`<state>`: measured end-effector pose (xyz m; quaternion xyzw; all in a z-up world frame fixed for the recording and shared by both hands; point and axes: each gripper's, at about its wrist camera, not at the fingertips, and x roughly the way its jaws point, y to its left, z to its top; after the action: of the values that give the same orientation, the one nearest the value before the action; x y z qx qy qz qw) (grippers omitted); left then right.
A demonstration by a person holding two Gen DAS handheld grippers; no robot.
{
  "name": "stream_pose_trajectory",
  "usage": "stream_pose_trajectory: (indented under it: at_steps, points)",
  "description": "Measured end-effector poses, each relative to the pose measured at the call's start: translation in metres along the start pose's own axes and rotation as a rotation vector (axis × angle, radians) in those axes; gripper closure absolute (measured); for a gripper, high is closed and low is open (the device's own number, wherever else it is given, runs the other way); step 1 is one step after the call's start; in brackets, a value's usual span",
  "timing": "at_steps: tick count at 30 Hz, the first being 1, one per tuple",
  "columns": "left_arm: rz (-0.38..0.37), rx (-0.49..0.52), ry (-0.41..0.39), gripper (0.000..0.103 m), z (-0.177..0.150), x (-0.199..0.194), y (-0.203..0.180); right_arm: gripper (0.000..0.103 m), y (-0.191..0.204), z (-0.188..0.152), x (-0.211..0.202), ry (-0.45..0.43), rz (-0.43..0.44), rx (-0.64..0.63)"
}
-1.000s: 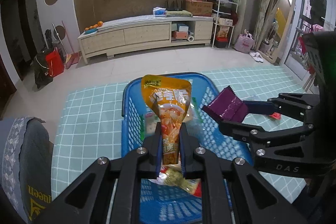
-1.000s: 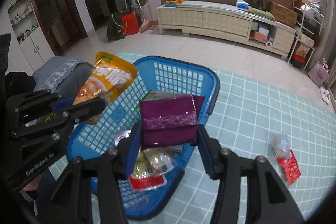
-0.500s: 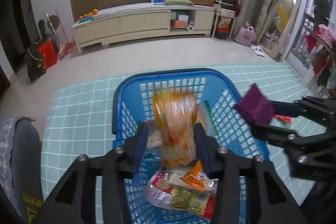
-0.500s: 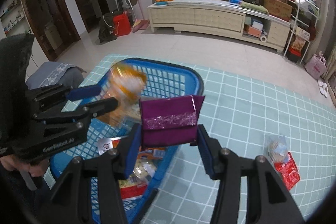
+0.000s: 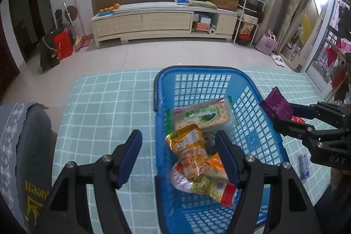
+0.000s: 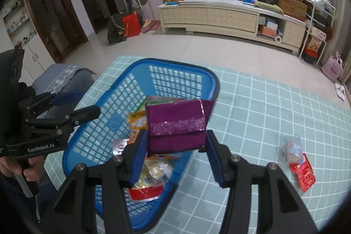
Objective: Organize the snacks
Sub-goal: 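Lower the yellow-orange pouch into the basket and open the left gripper, then lower the purple bag into the basket and open the right gripper, then move both tools back toward the red pack and clear bread bag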
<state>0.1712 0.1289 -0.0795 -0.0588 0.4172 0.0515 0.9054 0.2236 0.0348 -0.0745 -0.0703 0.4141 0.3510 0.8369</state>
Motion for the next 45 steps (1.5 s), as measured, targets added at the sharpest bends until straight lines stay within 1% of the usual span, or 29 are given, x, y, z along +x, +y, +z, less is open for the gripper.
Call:
stream_pose_trajectory:
  at_steps: [2, 5, 8, 12, 15, 18, 20, 21, 22, 24, 26, 29, 31, 37, 41, 45]
  points:
    - [-0.002, -0.003, 0.008, 0.036, -0.006, -0.003, 0.004, 0.046, 0.006, 0.004, 0.003, 0.000, 0.005, -0.015]
    - [0.021, 0.003, 0.010, 0.036, -0.011, -0.008, 0.006, 0.046, 0.015, 0.010, 0.009, 0.004, 0.006, -0.046]
    - [0.021, -0.004, 0.012, 0.036, -0.015, -0.012, 0.007, 0.046, 0.024, 0.016, 0.019, 0.017, 0.003, -0.081]
    - [0.033, -0.017, 0.009, 0.036, -0.015, -0.013, 0.012, 0.046, 0.035, 0.029, 0.033, 0.036, -0.015, -0.132]
    - [0.029, -0.032, 0.001, 0.036, -0.013, -0.015, 0.017, 0.046, 0.039, 0.037, 0.044, 0.056, -0.034, -0.165]
    - [0.035, -0.033, -0.005, 0.036, -0.010, -0.014, 0.018, 0.046, 0.037, 0.044, 0.053, 0.061, -0.050, -0.168]
    - [0.033, -0.042, -0.008, 0.036, -0.009, -0.013, 0.018, 0.035, 0.035, 0.046, 0.058, 0.058, -0.044, -0.155]
    - [0.032, -0.049, -0.008, 0.036, -0.009, -0.012, 0.019, 0.019, 0.034, 0.047, 0.063, 0.059, -0.042, -0.156]
    - [0.031, -0.058, -0.003, 0.036, -0.010, -0.010, 0.019, 0.006, 0.033, 0.046, 0.064, 0.056, -0.045, -0.160]
    - [0.034, -0.064, 0.009, 0.036, -0.013, -0.008, 0.017, 0.000, 0.031, 0.043, 0.064, 0.035, -0.073, -0.168]
    - [0.026, -0.061, 0.013, 0.036, -0.015, -0.009, 0.015, 0.000, 0.028, 0.037, 0.059, 0.026, -0.088, -0.154]
    - [0.023, -0.056, 0.017, 0.036, -0.018, -0.011, 0.009, 0.000, 0.021, 0.029, 0.051, 0.049, -0.084, -0.136]
    - [0.012, -0.054, 0.015, 0.036, -0.018, -0.016, 0.004, 0.000, 0.018, 0.025, 0.045, 0.050, -0.088, -0.128]
    - [-0.001, -0.025, 0.001, 0.036, -0.020, -0.030, -0.014, 0.000, 0.001, 0.010, 0.014, 0.034, -0.079, -0.061]
    - [-0.028, -0.008, -0.012, 0.036, -0.021, -0.039, -0.029, 0.000, -0.010, 0.000, -0.006, 0.017, -0.094, -0.026]
    - [-0.033, 0.020, -0.014, 0.036, -0.019, -0.042, -0.043, 0.000, -0.025, -0.009, -0.026, -0.006, -0.092, 0.008]
